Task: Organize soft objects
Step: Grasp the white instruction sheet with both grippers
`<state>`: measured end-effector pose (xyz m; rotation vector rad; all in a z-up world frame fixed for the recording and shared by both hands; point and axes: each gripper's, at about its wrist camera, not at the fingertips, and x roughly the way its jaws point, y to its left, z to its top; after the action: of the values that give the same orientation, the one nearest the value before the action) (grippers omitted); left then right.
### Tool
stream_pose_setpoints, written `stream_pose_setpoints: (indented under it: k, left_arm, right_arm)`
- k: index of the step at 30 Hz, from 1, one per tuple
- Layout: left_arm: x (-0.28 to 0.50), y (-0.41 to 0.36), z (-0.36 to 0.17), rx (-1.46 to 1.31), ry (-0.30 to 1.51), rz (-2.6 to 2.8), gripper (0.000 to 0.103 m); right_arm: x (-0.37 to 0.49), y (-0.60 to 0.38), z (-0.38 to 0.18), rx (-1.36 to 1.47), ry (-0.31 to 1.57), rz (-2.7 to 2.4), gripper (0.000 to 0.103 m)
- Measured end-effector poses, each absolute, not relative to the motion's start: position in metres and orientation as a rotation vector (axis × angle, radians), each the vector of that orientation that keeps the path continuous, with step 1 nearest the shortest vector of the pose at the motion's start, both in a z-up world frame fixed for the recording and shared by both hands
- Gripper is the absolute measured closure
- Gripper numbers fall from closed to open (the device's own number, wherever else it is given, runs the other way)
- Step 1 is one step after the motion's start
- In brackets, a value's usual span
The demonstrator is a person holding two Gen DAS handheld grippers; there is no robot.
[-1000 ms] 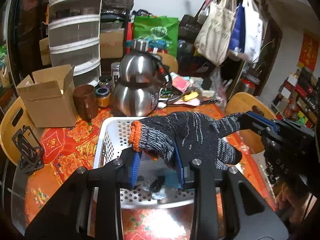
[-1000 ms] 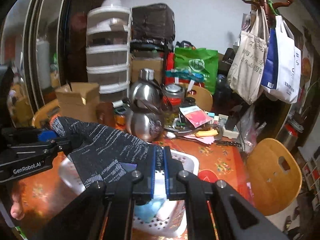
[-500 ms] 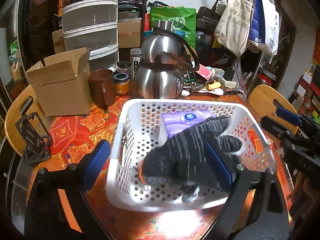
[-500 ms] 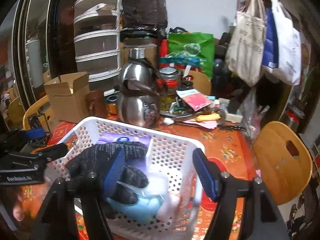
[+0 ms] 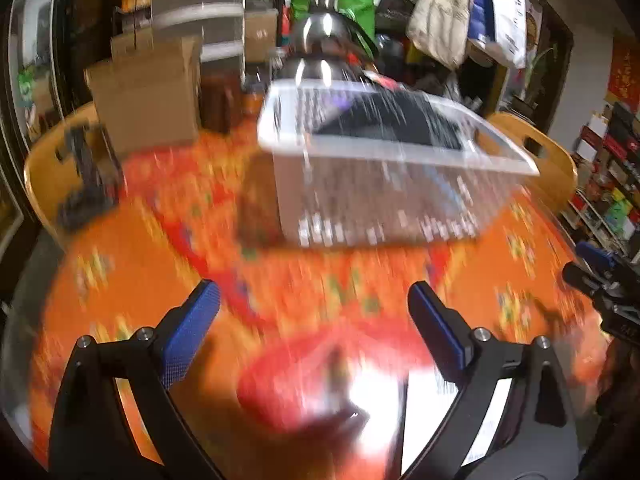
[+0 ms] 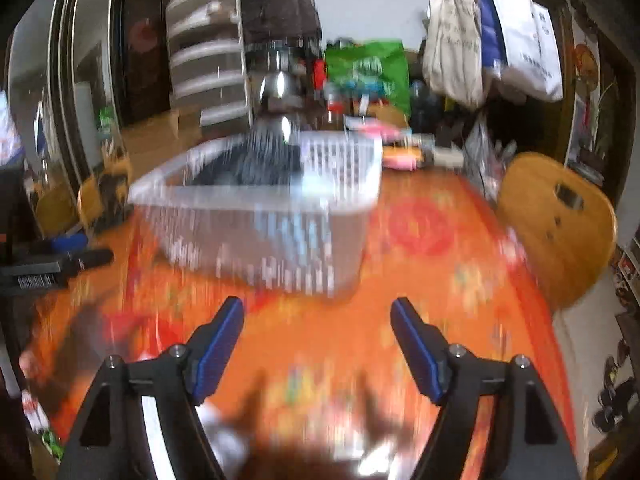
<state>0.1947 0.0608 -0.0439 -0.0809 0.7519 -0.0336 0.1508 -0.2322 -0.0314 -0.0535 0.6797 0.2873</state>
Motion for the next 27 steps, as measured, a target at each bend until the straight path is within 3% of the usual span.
stream_pose_setpoints:
  k: [9,15,17,18,23,25,27]
  left_arm:
    - [0.085,0.031,-0.106,-0.032,0.785,-0.124,0.009]
    - [0.067,0.010,-0.125,-0.026,0.811,-0.165,0.009]
    - [0.064,0.008,-0.131,-0.049,0.814,-0.191,0.009]
    - [0.062,0.006,-0.133,-0.052,0.801,-0.195,0.009]
    - [0.057,-0.004,-0.132,-0.034,0.785,-0.231,0.010]
    - [0.057,-0.011,-0.130,-0.006,0.781,-0.262,0.018]
    - [0.055,-0.020,-0.128,0.019,0.771,-0.291,0.034]
  right_arm:
    - [0.032,-0.223,-0.091,0.074,0.751,0.359,0.027]
    - [0.017,-0.209,-0.101,0.044,0.746,0.378,0.031]
    - [0.017,-0.204,-0.101,0.032,0.742,0.399,0.039]
    - [0.017,-0.203,-0.102,0.025,0.739,0.401,0.048]
    - [0.019,-0.194,-0.104,0.005,0.726,0.454,0.068]
    - [0.020,-0.191,-0.106,-0.002,0.723,0.470,0.073]
    - [0.021,-0.189,-0.106,-0.010,0.721,0.479,0.076]
